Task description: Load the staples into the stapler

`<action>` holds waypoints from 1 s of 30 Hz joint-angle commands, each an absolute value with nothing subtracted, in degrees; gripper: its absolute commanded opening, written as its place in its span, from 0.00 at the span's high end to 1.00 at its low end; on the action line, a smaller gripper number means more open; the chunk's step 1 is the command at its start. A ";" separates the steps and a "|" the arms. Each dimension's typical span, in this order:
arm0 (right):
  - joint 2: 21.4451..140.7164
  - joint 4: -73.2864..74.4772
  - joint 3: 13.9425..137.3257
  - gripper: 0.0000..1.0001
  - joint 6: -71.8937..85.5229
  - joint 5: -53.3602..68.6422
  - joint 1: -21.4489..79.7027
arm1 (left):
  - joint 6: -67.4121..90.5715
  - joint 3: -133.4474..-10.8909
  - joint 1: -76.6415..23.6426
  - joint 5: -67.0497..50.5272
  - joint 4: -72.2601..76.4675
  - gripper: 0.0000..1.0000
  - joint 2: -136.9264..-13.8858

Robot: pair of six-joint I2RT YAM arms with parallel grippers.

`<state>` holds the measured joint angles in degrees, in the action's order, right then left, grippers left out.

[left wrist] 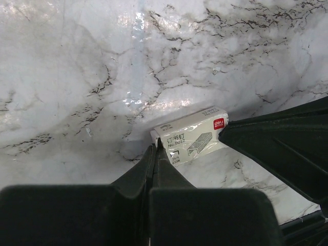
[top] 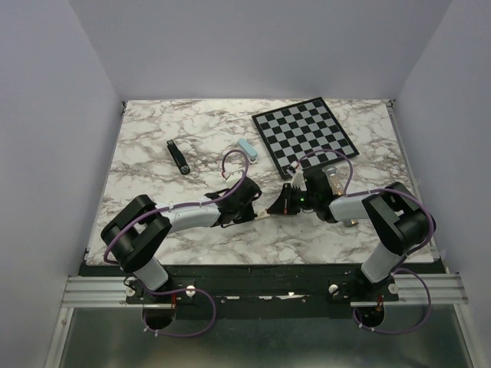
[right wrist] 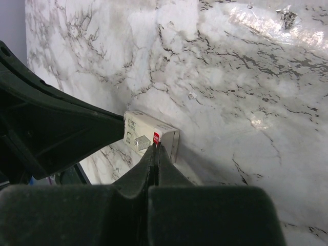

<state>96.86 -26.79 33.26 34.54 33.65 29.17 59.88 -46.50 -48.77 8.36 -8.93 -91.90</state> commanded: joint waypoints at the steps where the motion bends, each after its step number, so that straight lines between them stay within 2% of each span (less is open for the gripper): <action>1: 95.28 -25.32 32.87 0.99 33.75 32.45 29.71 | 60.12 -47.28 -49.31 8.17 -9.39 1.00 -91.58; 10: 91.85 -22.15 32.08 0.99 33.31 27.86 28.92 | 58.62 -47.55 -49.13 10.90 -12.30 1.00 -89.91; 17: 91.58 -23.29 31.64 0.99 33.40 29.96 28.48 | 58.45 -47.29 -49.04 10.73 -12.22 1.00 -89.56; 18: 91.67 -24.34 31.38 0.95 33.66 30.49 28.48 | 58.62 -47.29 -49.04 10.81 -12.22 1.00 -89.65; 19: 91.67 -24.95 31.12 0.86 34.18 31.02 28.48 | 58.62 -47.37 -49.04 10.72 -11.96 1.00 -89.74; 22: 92.46 -26.98 30.76 0.70 34.98 33.39 28.48 | 58.88 -47.37 -49.04 10.20 -11.52 1.00 -90.17; 24: 93.42 -27.77 30.67 0.64 35.42 34.19 28.56 | 59.06 -47.29 -49.04 9.93 -11.25 1.00 -90.26; 30: 95.44 -30.76 30.41 0.62 36.91 36.38 28.48 | 59.76 -46.85 -49.04 9.67 -10.46 1.00 -90.26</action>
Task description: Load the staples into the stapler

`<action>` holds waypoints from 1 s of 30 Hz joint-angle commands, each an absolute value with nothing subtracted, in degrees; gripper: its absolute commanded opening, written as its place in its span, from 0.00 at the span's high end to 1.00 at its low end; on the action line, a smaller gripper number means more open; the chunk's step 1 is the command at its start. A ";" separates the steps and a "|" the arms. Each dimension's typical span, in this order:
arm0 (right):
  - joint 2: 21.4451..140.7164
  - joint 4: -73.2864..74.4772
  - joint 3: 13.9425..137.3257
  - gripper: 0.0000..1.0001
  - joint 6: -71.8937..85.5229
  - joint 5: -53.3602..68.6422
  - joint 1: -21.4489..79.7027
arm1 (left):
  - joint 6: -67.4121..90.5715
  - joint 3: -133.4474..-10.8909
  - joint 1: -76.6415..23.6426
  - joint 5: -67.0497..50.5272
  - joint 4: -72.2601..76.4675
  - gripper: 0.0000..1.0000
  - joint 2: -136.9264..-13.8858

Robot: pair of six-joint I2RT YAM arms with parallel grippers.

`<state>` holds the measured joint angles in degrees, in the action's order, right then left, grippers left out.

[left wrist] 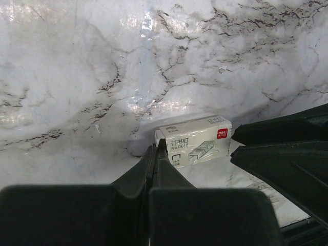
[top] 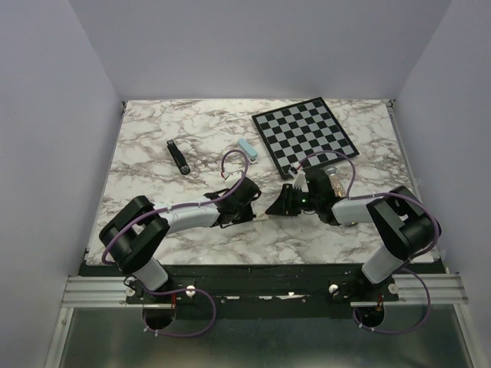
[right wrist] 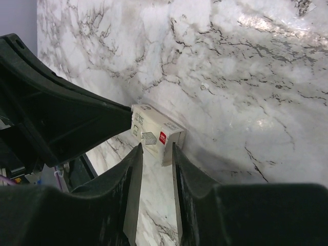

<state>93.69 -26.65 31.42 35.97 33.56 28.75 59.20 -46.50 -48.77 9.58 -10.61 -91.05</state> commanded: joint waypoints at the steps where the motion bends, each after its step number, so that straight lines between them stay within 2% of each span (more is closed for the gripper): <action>1: 95.80 -31.02 30.58 0.62 37.09 36.91 28.48 | 59.77 -46.85 -49.04 9.49 -10.46 1.00 -90.26; 9: 98.00 -33.13 31.11 0.63 38.23 39.11 28.56 | 60.12 -46.76 -49.04 9.40 -10.11 1.00 -90.18; 15: 100.10 -36.03 31.11 0.68 39.64 41.48 28.39 | 60.21 -46.76 -49.04 8.96 -9.49 1.00 -90.70; 18: 100.54 -36.91 31.20 0.72 40.25 42.19 28.48 | 60.38 -46.85 -49.04 8.88 -9.41 1.00 -90.79; 25: 99.85 -36.74 30.85 0.99 40.26 41.84 28.30 | 60.73 -45.97 -48.96 9.31 -9.32 1.00 -89.91; 30: 98.70 -36.39 29.89 0.99 39.90 41.57 26.81 | 60.73 -44.83 -48.17 9.41 -9.40 1.00 -88.77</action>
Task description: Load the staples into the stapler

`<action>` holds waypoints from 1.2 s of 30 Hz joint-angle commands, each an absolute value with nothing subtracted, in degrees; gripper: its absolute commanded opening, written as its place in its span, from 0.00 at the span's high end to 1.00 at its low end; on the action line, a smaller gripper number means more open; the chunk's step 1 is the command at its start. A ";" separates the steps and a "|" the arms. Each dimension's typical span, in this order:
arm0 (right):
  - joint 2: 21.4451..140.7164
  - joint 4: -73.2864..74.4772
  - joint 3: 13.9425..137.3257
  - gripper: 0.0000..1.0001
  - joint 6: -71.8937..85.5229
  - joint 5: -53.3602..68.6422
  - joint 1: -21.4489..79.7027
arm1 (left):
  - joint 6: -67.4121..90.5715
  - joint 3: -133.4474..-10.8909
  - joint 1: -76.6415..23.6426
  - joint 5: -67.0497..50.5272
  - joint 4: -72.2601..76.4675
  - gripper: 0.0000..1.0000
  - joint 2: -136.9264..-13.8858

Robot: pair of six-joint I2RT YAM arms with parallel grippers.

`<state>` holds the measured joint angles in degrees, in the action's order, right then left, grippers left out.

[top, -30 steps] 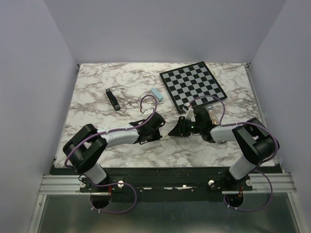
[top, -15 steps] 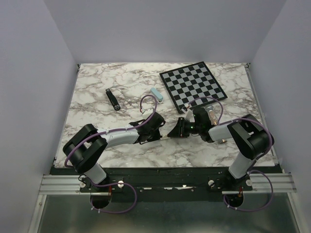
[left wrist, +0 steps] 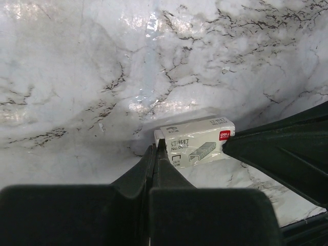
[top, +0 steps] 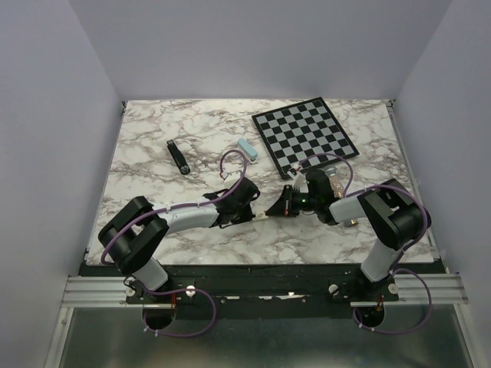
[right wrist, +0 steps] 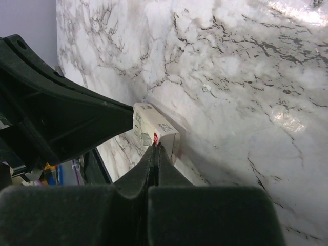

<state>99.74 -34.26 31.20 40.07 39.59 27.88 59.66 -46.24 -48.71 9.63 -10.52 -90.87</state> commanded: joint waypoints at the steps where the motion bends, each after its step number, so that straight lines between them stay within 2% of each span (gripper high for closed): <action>1: 98.44 -36.39 29.80 0.99 39.82 41.49 26.55 | 60.65 -44.39 -47.99 9.32 -9.40 1.00 -88.60; 12: 97.20 -36.12 29.09 0.99 39.02 42.27 24.87 | 59.94 -43.59 -47.37 10.46 -10.81 1.00 -86.57; 15: 97.91 -39.61 28.65 0.87 40.25 44.29 24.87 | 60.12 -43.59 -47.37 10.11 -10.11 1.00 -86.66; 16: 98.69 -40.94 28.30 0.80 41.56 44.82 24.87 | 60.38 -43.59 -47.37 9.67 -9.67 1.00 -86.83; 19: 100.80 -45.17 28.04 0.72 43.85 47.28 24.87 | 60.73 -43.68 -47.37 8.97 -8.79 1.00 -87.54; 26: 103.36 -47.29 28.39 0.66 45.18 48.08 24.87 | 61.26 -43.86 -47.37 7.56 -7.38 1.00 -89.03; 36: 104.33 -48.95 28.65 0.65 45.17 49.04 24.87 | 61.35 -43.68 -47.29 7.03 -6.68 1.00 -89.56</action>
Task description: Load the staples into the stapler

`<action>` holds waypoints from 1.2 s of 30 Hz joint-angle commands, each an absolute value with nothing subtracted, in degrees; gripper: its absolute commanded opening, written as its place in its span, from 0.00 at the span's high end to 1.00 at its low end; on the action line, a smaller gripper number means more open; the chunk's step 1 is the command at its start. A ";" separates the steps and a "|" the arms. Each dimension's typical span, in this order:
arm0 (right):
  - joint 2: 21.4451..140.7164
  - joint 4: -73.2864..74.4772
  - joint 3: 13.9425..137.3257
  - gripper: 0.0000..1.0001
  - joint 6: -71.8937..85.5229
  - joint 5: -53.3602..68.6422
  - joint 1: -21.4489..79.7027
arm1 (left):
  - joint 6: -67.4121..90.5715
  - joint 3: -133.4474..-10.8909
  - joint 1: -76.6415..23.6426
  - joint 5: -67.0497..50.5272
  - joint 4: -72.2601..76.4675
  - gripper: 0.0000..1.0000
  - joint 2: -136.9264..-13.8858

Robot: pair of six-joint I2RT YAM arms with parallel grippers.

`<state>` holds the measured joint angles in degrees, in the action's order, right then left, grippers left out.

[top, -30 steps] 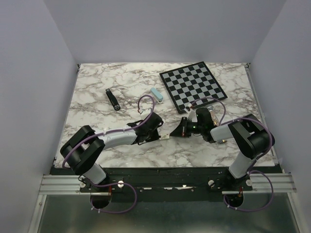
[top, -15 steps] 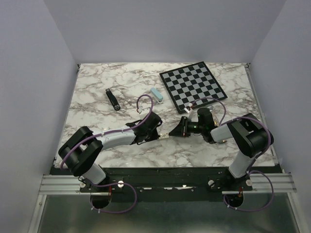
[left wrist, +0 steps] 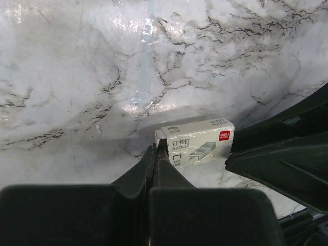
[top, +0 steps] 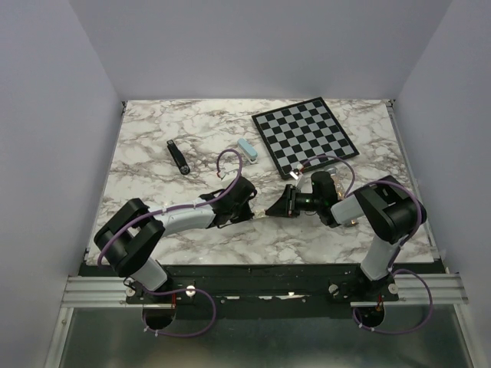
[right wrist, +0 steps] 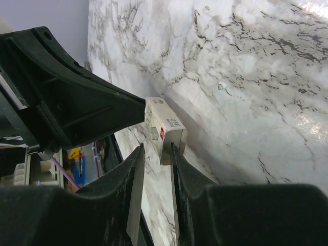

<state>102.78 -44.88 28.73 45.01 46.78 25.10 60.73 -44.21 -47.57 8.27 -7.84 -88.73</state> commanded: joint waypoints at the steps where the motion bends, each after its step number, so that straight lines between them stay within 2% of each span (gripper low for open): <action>1: 104.67 -49.39 28.74 0.66 45.26 49.22 24.87 | 61.35 -43.68 -47.37 7.03 -6.59 1.00 -89.47; 18: 107.23 -51.24 29.79 0.67 46.14 50.45 25.05 | 60.12 -45.79 -48.69 6.15 -5.98 1.00 -90.35; 30: 106.35 -42.81 32.25 0.78 41.66 47.72 26.10 | 59.68 -46.14 -49.31 5.89 -5.01 1.00 -89.74; 33: 106.35 -41.84 32.61 0.89 41.13 47.81 26.37 | 59.68 -45.97 -49.39 6.06 -4.92 1.00 -89.47; 34: 106.35 -41.66 32.69 0.97 41.05 47.90 26.37 | 59.68 -45.88 -49.39 6.24 -5.10 1.00 -89.39; 36: 105.56 -40.18 32.78 0.99 40.43 47.55 26.37 | 59.77 -45.79 -49.39 7.37 -6.06 1.00 -88.77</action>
